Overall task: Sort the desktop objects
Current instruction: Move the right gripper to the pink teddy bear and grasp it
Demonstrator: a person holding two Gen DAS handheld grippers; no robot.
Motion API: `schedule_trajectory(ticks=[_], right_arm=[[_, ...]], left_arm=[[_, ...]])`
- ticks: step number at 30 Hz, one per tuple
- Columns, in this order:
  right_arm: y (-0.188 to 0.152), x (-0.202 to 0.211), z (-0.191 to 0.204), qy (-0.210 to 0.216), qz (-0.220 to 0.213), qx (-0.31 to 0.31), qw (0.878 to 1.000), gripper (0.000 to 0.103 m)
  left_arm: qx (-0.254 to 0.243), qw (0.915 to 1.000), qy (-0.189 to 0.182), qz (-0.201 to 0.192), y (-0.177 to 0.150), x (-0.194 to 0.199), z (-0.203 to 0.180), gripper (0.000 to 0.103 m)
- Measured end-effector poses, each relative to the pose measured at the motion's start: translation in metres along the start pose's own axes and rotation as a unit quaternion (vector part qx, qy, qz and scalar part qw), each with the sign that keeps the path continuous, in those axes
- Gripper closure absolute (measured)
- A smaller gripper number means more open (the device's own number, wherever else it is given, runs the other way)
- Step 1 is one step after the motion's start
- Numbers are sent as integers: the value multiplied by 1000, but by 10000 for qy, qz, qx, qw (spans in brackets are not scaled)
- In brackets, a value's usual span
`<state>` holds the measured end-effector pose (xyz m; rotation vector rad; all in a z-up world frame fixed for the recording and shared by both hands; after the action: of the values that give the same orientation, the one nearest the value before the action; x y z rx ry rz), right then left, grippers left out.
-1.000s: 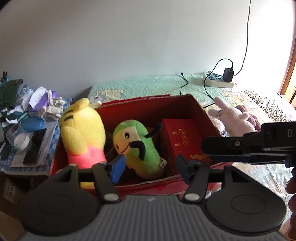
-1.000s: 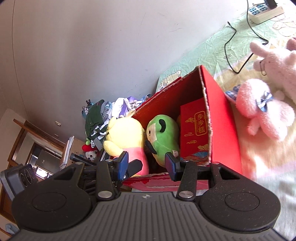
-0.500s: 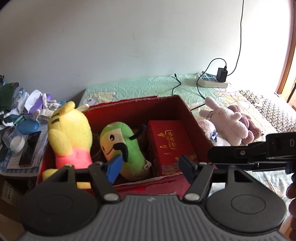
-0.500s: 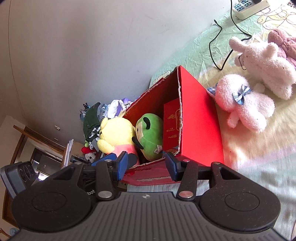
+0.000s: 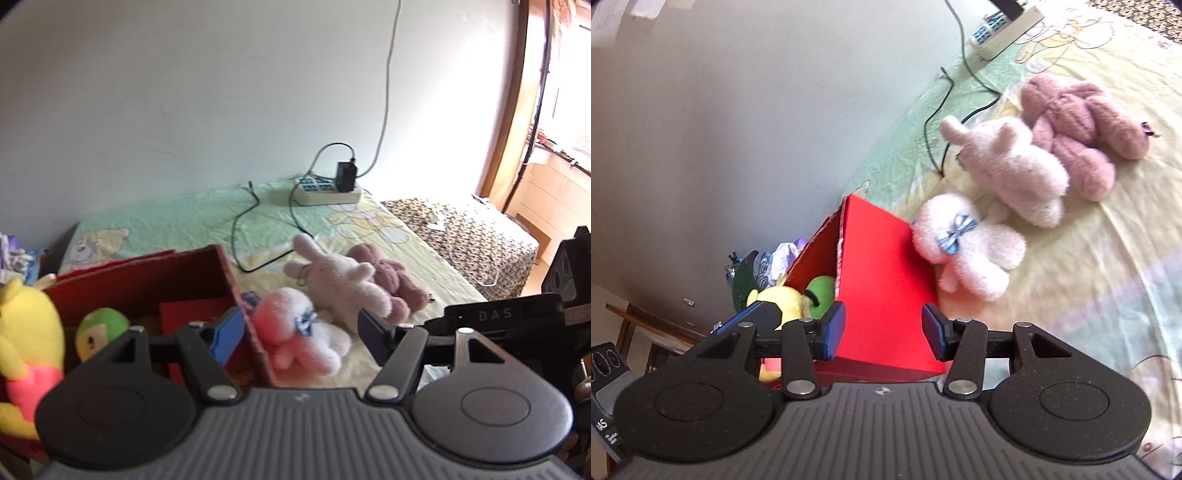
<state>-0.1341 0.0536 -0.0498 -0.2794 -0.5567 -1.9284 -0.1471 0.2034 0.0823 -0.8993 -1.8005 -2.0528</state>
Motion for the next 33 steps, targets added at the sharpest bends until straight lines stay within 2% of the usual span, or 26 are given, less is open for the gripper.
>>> schedule_trajectory(ticks=[4, 8, 10, 14, 20, 24, 33], right_arm=[[27, 27, -33, -274, -326, -261, 9988, 53], [54, 52, -65, -662, -642, -369, 9951, 53], [69, 63, -84, -736, -714, -560, 9932, 53], [94, 78, -111, -967, -787, -677, 9899, 53], [125, 79, -137, -1011, -683, -807, 9892, 52], [136, 74, -145, -993, -580, -856, 9897, 49], [161, 29, -144, -843, -193, -665, 9940, 49]], left_arm=[[-6, 9981, -559, 266, 3, -38, -34, 36], [228, 9894, -1251, 704, 1, -84, -71, 39], [166, 9868, -1387, 820, -1, -100, -92, 39], [-82, 9851, -1393, 1006, -1, -137, -124, 39], [28, 9834, -1187, 1373, -7, -186, -138, 36], [203, 9832, -1003, 1510, -8, -205, -132, 36], [535, 9827, -607, 1664, 1, -237, -102, 38]])
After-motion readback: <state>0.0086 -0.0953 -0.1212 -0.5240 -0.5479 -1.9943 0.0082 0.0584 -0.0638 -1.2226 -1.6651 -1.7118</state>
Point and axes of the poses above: each gripper's, at about its wrist camera, not at the fingertips, and x roughly against the way its jaws point, z to its left, y to its top, the point moved 5 cm from there along -x, roughly the way its jaws point, and after that the axes turned 8 degrees about -x, right-handed, at the moved point
